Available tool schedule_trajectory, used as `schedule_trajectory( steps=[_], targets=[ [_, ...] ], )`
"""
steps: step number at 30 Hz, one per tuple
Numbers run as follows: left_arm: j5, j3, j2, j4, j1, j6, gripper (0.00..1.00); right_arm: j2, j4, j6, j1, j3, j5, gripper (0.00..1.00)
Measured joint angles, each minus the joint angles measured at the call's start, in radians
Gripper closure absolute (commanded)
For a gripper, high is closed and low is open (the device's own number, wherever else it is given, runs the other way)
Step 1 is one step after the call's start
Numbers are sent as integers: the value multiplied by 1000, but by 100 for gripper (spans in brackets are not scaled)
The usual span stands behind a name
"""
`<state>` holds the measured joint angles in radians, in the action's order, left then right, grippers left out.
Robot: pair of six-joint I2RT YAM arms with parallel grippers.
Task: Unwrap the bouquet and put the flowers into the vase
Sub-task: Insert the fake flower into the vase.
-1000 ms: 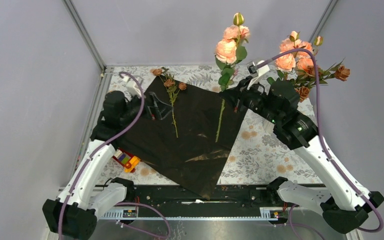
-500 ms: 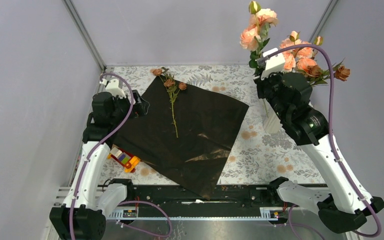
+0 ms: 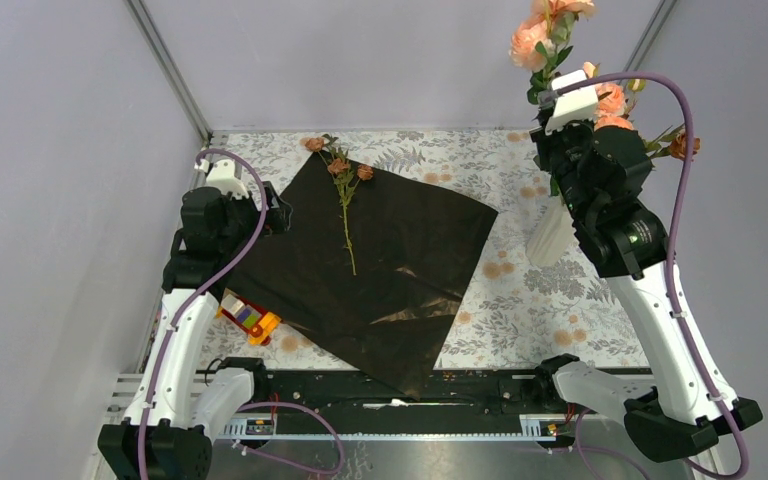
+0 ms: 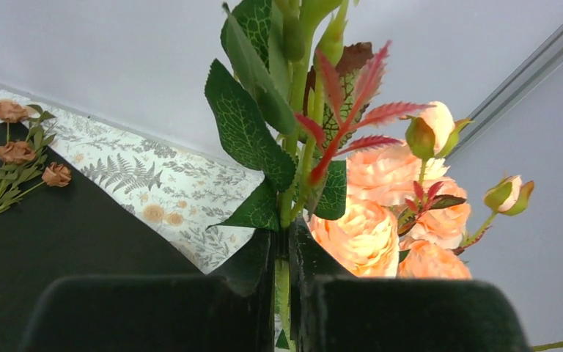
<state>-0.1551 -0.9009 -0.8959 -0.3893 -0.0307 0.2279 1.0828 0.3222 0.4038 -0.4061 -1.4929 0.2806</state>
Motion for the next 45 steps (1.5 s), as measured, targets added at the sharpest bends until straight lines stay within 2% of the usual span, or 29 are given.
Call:
schedule_trajectory(
  steps=[24,45],
  targets=[
    [5,11,-6,-7,0,-3,6,4,-111,-41,108,28,-40,100],
    [3,11,-18,-6,0,-3,6,-128,-231,-113,145,265,-22,100]
  ],
)
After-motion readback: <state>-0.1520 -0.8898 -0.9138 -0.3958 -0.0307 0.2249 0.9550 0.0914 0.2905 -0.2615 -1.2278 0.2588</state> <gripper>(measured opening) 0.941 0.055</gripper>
